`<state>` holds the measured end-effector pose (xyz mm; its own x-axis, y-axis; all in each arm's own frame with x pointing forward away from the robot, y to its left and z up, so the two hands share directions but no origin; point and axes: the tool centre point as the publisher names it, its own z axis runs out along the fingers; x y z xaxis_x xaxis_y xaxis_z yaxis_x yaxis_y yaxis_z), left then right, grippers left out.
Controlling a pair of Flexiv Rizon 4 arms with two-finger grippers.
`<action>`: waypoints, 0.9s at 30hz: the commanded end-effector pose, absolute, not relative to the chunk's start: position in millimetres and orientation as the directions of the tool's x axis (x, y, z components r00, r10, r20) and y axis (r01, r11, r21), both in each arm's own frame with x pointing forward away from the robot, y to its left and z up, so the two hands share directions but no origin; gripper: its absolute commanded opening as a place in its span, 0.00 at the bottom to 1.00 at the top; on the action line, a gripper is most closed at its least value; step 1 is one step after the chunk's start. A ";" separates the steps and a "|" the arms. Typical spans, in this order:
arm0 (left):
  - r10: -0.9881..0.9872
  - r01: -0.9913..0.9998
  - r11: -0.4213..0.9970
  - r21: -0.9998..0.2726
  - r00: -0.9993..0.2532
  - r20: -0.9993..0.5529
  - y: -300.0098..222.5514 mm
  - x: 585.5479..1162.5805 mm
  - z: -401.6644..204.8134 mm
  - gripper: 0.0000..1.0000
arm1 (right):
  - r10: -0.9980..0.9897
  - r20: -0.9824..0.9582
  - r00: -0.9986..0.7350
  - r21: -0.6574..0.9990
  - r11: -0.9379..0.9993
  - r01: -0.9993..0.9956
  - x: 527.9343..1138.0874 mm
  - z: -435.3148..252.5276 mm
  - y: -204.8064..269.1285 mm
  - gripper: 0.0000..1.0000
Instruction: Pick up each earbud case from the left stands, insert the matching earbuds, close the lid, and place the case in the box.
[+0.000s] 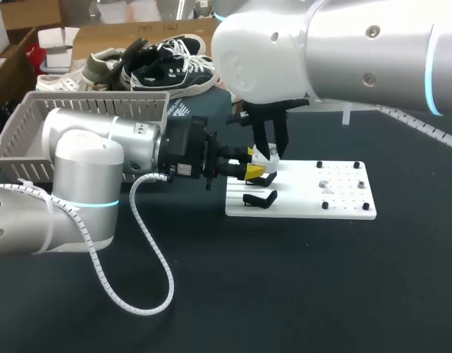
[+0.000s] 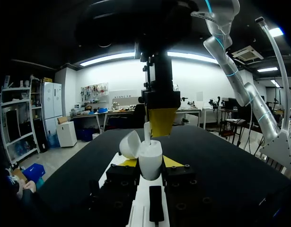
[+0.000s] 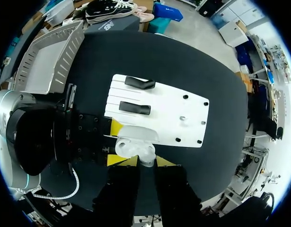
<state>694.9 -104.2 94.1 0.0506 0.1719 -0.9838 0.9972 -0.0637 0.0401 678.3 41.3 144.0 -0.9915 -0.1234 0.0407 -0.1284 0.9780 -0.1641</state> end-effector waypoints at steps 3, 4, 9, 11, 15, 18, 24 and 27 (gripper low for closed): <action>0.170 0.997 -0.059 0.043 0.052 -0.984 -105.1 693.3 94.9 0.00 | -0.122 0.054 -0.991 -0.169 0.977 -0.130 678.9 142.4 44.7 0.21; 0.170 0.997 -0.059 0.043 0.052 -0.984 -105.1 693.3 94.9 0.00 | -0.122 0.055 -0.991 -0.169 0.977 -0.130 678.8 142.2 44.7 0.25; 0.170 0.997 -0.059 0.043 0.052 -0.984 -105.1 693.3 94.9 0.00 | -0.121 0.058 -0.991 -0.168 0.977 -0.129 678.6 141.8 44.7 0.34; 0.170 0.997 -0.059 0.043 0.052 -0.984 -105.1 693.3 94.9 0.00 | -0.121 0.057 -0.991 -0.166 0.978 -0.129 678.1 141.9 45.0 0.34; 0.170 0.997 -0.059 0.043 0.052 -0.984 -105.1 693.3 94.9 0.00 | -0.120 0.045 -0.992 -0.155 0.980 -0.126 676.3 147.6 44.6 0.35; 0.170 0.997 -0.059 0.043 0.052 -0.984 -105.1 693.3 94.9 0.00 | -0.118 0.024 -0.993 -0.136 0.983 -0.120 674.0 155.3 42.9 0.35; 0.170 0.997 -0.059 0.043 0.052 -0.984 -105.1 693.3 94.9 0.00 | -0.085 -0.041 -0.996 -0.058 0.995 -0.083 666.3 175.5 30.4 0.38; 0.170 0.997 -0.059 0.043 0.052 -0.984 -105.1 693.3 94.9 0.00 | -0.071 -0.081 -0.994 -0.012 0.997 -0.071 661.8 181.6 21.3 0.47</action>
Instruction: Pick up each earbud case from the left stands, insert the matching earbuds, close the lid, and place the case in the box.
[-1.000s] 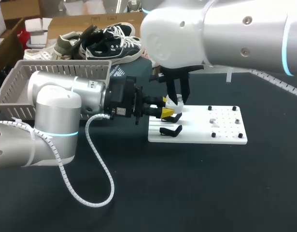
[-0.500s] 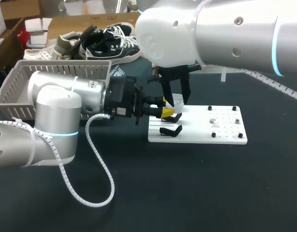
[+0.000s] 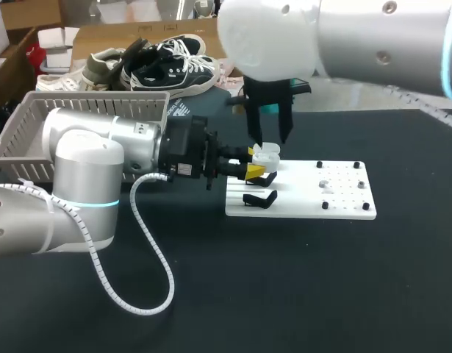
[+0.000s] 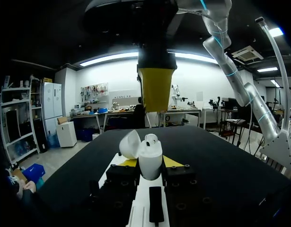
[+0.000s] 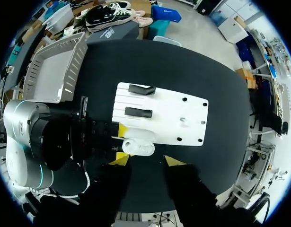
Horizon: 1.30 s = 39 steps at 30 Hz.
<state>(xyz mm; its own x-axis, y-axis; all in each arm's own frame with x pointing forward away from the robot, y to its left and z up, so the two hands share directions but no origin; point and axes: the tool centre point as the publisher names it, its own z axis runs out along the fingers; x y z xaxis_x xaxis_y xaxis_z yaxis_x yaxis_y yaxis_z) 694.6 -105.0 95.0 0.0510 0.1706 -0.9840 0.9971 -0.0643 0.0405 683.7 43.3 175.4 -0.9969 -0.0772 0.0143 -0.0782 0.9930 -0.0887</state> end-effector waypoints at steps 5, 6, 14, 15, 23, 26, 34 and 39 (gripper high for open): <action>0.170 0.997 -0.059 0.043 0.052 -0.984 -105.1 693.3 94.9 0.00 | -0.033 -0.164 -0.986 0.078 0.996 -0.046 658.7 187.1 3.7 0.58; 0.170 0.997 -0.059 0.043 0.052 -0.984 -105.1 693.3 94.9 0.00 | -0.026 -0.178 -0.984 0.094 0.995 -0.043 658.7 187.6 0.2 0.59; 0.170 0.997 -0.059 0.043 0.052 -0.984 -105.1 693.3 94.9 0.00 | -0.010 -0.283 -0.959 0.187 0.980 -0.065 659.0 186.4 -21.2 0.58; 0.170 0.997 -0.059 0.043 0.052 -0.984 -105.1 693.3 94.9 0.00 | -0.003 -0.285 -0.959 0.193 0.979 -0.060 659.5 185.5 -23.4 0.58; 0.170 0.997 -0.059 0.043 0.052 -0.984 -105.1 693.3 94.9 0.00 | 0.009 -0.321 -0.947 0.202 0.978 -0.060 671.8 165.1 -39.9 0.69; 0.170 0.997 -0.059 0.043 0.052 -0.984 -105.1 693.3 94.9 0.00 | 0.009 -0.324 -0.946 0.199 0.978 -0.059 677.0 156.0 -44.0 0.71; 0.170 0.997 -0.059 0.043 0.052 -0.984 -105.1 693.3 94.9 0.00 | 0.095 -0.292 -0.952 0.154 0.987 0.051 694.9 128.5 -60.2 0.61; 0.170 0.997 -0.059 0.043 0.052 -0.984 -105.1 693.3 94.9 0.00 | 0.198 -0.248 -0.948 0.158 0.974 0.162 704.2 107.4 -64.6 0.58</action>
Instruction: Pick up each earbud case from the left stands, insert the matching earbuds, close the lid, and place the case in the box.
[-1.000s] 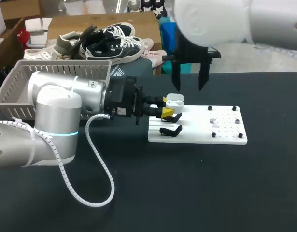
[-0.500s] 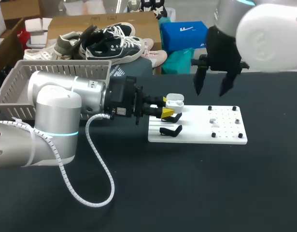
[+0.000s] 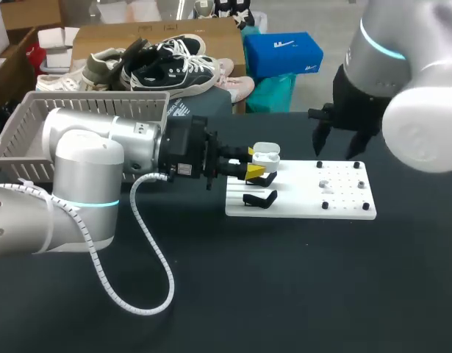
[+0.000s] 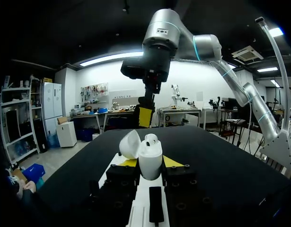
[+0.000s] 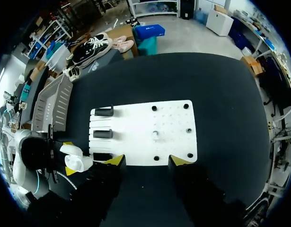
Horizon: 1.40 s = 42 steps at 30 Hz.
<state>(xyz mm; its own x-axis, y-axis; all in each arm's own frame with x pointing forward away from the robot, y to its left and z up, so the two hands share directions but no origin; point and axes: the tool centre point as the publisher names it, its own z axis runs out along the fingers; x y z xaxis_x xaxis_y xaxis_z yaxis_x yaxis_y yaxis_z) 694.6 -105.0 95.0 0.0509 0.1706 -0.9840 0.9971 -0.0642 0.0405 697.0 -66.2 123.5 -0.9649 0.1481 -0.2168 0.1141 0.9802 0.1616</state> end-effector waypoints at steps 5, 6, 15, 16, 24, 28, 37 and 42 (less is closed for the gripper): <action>0.170 0.997 -0.059 0.043 0.052 -0.984 -105.1 693.3 94.9 0.00 | 0.270 -0.204 -0.941 0.172 0.956 0.237 707.7 88.2 -70.1 0.73; 0.170 0.997 -0.059 0.043 0.052 -0.984 -105.1 693.3 94.9 0.00 | 0.283 -0.197 -0.939 0.176 0.952 0.250 708.8 85.0 -71.5 0.73; 0.170 0.997 -0.059 0.043 0.052 -0.984 -105.1 693.3 94.9 0.00 | 0.352 -0.148 -0.924 0.207 0.925 0.319 718.5 60.2 -71.4 0.49; 0.170 0.997 -0.059 0.043 0.052 -0.984 -105.1 693.3 94.9 0.00 | 0.354 -0.135 -0.926 0.214 0.923 0.321 718.7 58.5 -71.0 0.49; 0.170 0.997 -0.059 0.043 0.052 -0.984 -105.1 693.3 94.9 0.00 | 0.311 -0.121 -0.943 0.230 0.933 0.278 719.6 47.4 -66.8 0.48; 0.170 0.997 -0.059 0.043 0.052 -0.984 -105.1 693.3 94.9 0.00 | 0.303 -0.114 -0.946 0.232 0.934 0.271 719.3 44.2 -67.4 0.47; 0.170 0.997 -0.059 0.043 0.052 -0.984 -105.1 693.3 94.9 0.00 | 0.308 -0.109 -0.945 0.230 0.933 0.277 723.1 38.3 -68.1 0.46; 0.170 0.997 -0.059 0.043 0.052 -0.984 -105.1 693.3 94.9 0.00 | 0.309 -0.104 -0.945 0.228 0.933 0.280 723.6 33.3 -66.0 0.42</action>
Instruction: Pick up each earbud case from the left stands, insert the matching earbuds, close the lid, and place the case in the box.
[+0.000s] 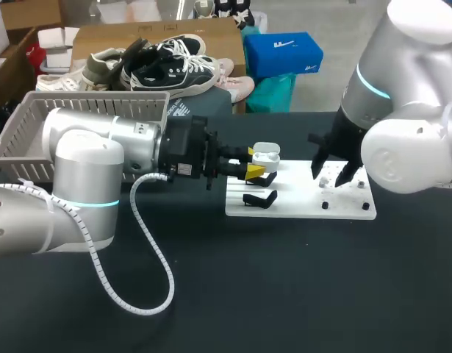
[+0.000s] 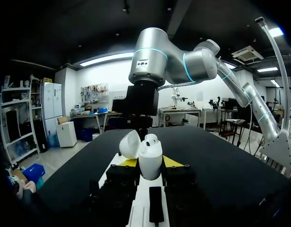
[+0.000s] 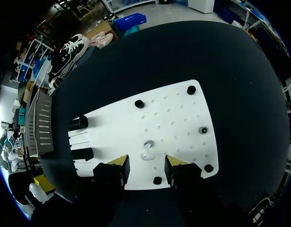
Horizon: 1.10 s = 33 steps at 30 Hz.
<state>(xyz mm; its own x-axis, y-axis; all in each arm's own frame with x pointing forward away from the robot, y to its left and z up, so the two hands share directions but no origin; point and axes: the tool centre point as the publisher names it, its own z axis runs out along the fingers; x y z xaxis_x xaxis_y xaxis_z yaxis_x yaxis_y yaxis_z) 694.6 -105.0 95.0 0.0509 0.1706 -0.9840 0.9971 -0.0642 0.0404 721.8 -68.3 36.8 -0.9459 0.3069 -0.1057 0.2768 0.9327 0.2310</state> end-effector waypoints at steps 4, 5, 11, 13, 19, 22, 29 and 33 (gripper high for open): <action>0.170 0.997 -0.059 0.043 0.052 -0.984 -105.1 693.3 94.9 0.00 | 0.312 -0.099 -0.945 0.227 0.932 0.284 724.5 30.4 -66.0 0.42; 0.170 0.997 -0.059 0.043 0.052 -0.984 -105.1 693.3 94.9 0.00 | 0.312 -0.098 -0.945 0.226 0.932 0.284 724.8 29.7 -66.1 0.41; 0.170 0.997 -0.059 0.043 0.052 -0.984 -105.1 693.3 94.9 0.00 | 0.318 -0.094 -0.943 0.227 0.930 0.290 726.7 26.1 -66.7 0.40; 0.170 0.997 -0.059 0.043 0.052 -0.984 -105.1 693.3 94.9 0.00 | 0.319 -0.093 -0.943 0.227 0.929 0.292 727.0 25.7 -66.7 0.39; 0.170 0.997 -0.059 0.043 0.052 -0.984 -105.1 693.3 94.9 0.00 | 0.321 -0.092 -0.943 0.229 0.928 0.293 728.3 25.8 -67.2 0.33; 0.170 0.997 -0.059 0.043 0.052 -0.984 -105.1 693.3 94.9 0.00 | 0.320 -0.090 -0.943 0.228 0.928 0.293 728.8 25.2 -67.5 0.32; 0.170 0.997 -0.059 0.043 0.052 -0.984 -105.1 693.3 94.9 0.00 | 0.316 -0.084 -0.945 0.224 0.930 0.291 729.2 23.1 -68.2 0.22; 0.170 0.997 -0.059 0.043 0.052 -0.984 -105.1 693.3 94.9 0.00 | 0.315 -0.080 -0.946 0.220 0.931 0.291 729.2 21.6 -68.6 0.21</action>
